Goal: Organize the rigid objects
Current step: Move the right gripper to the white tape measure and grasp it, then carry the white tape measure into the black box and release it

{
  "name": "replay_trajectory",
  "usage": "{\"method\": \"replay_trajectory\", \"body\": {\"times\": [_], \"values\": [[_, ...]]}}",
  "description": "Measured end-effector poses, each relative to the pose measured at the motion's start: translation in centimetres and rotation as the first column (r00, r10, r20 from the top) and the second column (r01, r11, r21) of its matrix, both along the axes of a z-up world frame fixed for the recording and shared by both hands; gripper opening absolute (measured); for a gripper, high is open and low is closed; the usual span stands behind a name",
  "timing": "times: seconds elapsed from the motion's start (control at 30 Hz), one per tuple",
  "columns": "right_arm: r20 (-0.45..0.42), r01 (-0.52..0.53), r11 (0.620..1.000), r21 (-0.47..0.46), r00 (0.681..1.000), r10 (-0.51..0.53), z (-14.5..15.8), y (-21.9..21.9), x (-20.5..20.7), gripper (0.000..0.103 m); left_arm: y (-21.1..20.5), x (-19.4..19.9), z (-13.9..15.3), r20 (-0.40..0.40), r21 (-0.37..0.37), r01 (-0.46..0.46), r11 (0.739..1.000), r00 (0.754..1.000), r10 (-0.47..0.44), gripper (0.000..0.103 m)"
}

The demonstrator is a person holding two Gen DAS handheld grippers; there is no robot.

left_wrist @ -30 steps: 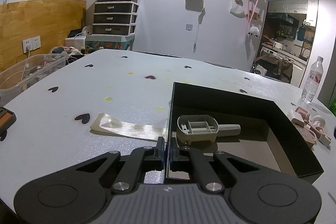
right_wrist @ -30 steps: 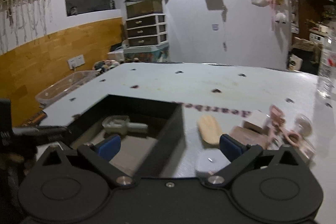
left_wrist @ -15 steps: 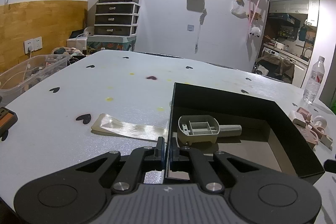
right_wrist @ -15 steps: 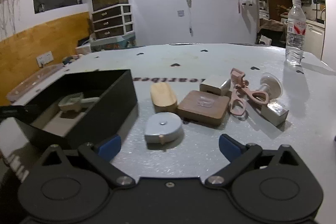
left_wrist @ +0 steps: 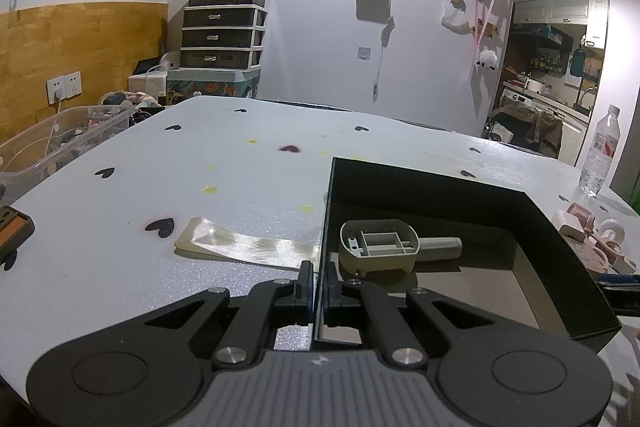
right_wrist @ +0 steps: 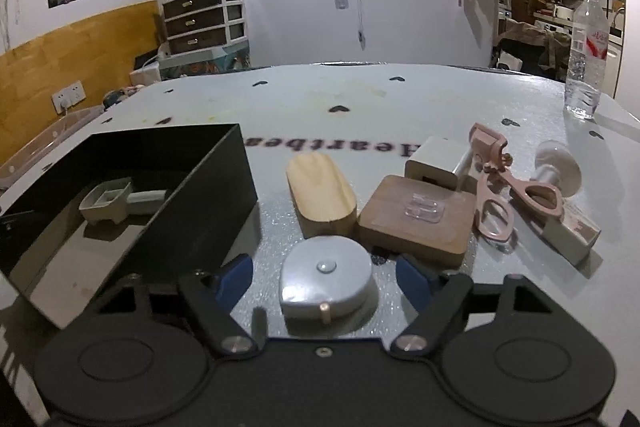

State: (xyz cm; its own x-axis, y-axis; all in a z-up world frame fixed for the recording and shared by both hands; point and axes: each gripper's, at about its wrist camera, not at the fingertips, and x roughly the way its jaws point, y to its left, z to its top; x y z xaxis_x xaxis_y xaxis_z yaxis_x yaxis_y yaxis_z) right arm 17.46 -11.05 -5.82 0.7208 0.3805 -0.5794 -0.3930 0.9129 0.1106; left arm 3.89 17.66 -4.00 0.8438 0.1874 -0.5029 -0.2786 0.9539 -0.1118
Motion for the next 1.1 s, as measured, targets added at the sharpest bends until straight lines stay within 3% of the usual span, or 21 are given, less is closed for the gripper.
{"method": "replay_trajectory", "body": {"times": [0.33, 0.77, 1.1], "values": [[-0.037, 0.005, 1.000, 0.005, 0.999, -0.005, -0.3, -0.1, 0.7, 0.054, 0.0, 0.0, 0.0, -0.001, 0.000, 0.000, 1.000, 1.000, 0.000, 0.003], [-0.058, -0.008, 1.000, 0.024, 0.998, 0.010, 0.1, -2.1, -1.6, 0.053, -0.1, 0.0, 0.0, 0.000, 0.000, 0.000, 1.000, 1.000, 0.000, 0.003], [0.050, -0.105, 0.987, 0.124, 0.994, 0.100, 5.7, -2.3, -3.9, 0.053, -0.1, 0.0, 0.0, -0.001, 0.000, 0.000, 1.000, 1.000, 0.000, 0.003]]}}
